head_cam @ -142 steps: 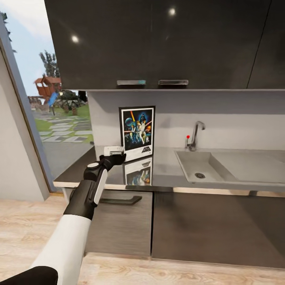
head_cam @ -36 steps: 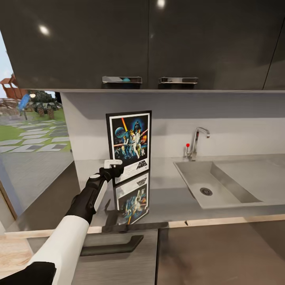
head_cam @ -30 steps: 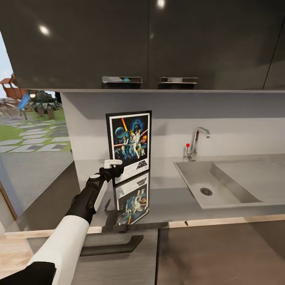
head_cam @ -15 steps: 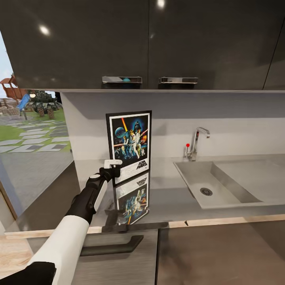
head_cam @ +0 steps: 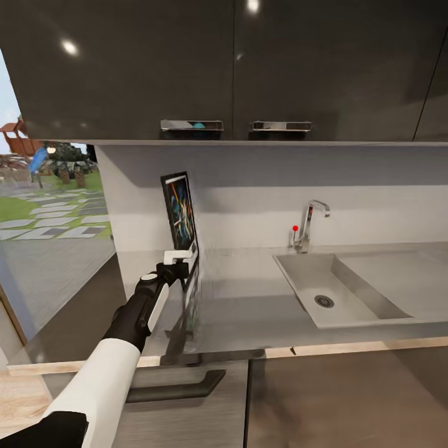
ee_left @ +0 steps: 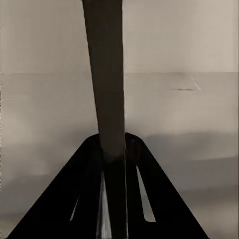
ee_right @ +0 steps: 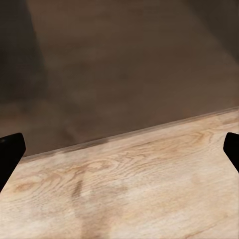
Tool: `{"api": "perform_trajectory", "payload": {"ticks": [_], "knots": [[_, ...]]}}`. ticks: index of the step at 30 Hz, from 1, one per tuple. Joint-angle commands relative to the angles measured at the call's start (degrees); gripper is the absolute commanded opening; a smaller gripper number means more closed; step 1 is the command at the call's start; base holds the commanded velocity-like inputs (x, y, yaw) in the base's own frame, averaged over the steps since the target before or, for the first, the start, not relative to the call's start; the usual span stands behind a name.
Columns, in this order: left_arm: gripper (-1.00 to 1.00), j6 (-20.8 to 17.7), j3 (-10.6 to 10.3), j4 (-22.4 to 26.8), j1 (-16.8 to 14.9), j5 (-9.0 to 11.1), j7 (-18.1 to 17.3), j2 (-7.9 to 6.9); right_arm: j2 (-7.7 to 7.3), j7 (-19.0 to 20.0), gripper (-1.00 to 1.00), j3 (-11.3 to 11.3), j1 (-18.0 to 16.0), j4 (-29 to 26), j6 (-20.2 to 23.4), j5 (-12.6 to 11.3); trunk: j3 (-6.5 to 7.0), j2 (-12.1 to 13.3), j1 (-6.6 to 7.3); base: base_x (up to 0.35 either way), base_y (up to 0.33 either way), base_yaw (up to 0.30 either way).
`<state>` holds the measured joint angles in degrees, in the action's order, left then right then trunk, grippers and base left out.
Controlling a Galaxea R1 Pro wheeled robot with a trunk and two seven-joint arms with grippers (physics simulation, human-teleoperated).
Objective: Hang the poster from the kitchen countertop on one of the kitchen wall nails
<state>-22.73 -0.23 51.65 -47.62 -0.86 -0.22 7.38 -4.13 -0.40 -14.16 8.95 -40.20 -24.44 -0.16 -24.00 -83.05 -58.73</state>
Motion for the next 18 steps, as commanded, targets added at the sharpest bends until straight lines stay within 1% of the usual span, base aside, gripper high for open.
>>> {"api": "perform_trajectory", "payload": {"ticks": [1, 9, 10, 18], "knots": [[-1.0, -0.3, 0.0, 0.1, 0.0, -0.2, -0.1, 0.01, 0.0, 0.0, 1.0, 0.0, 0.0, -0.1, -0.1, 0.0, -0.05, 0.0, 0.0, 0.0, 0.0, 0.0], [-1.0, -0.3, 0.0, 0.4, 0.0, -0.2, -0.1, 0.01, -0.01, 0.0, 1.0, 0.0, 0.0, -0.1, -0.1, 0.0, -0.05, 0.0, 0.0, 0.0, 0.0, 0.0], [-1.0, -0.9, -0.1, 3.2, 0.0, -0.2, -0.2, 0.05, 0.0, 0.0, 1.0, 0.0, 0.0, -0.1, -0.1, 0.0, -0.05, 0.0, 0.0, 0.0, 0.0, 0.0], [-1.0, -1.1, -0.1, 4.8, 0.0, -0.1, -0.3, 0.09, 0.0, 0.0, 1.0, 0.0, 0.0, -0.1, -0.1, 0.0, -0.05, 0.0, 0.0, 0.0, 0.0, 0.0]]}}
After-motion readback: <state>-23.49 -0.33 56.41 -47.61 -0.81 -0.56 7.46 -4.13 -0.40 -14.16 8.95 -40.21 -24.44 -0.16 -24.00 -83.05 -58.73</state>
